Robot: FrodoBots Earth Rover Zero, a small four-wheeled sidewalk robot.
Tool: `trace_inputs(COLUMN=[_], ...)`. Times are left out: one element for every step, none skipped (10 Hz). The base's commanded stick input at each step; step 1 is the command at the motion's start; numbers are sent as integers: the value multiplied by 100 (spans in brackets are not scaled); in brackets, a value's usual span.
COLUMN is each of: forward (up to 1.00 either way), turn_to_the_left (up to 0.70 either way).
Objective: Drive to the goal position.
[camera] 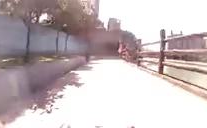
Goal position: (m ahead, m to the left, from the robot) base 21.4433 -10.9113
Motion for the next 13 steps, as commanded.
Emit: trace_inputs(forward=[70, 70, 70, 70, 70, 70, 70, 70, 70, 70, 70, 70, 70], turn_to_the_left=[0, 0, 0, 0, 0, 0, 0, 0, 0, 0, 0, 0, 0])
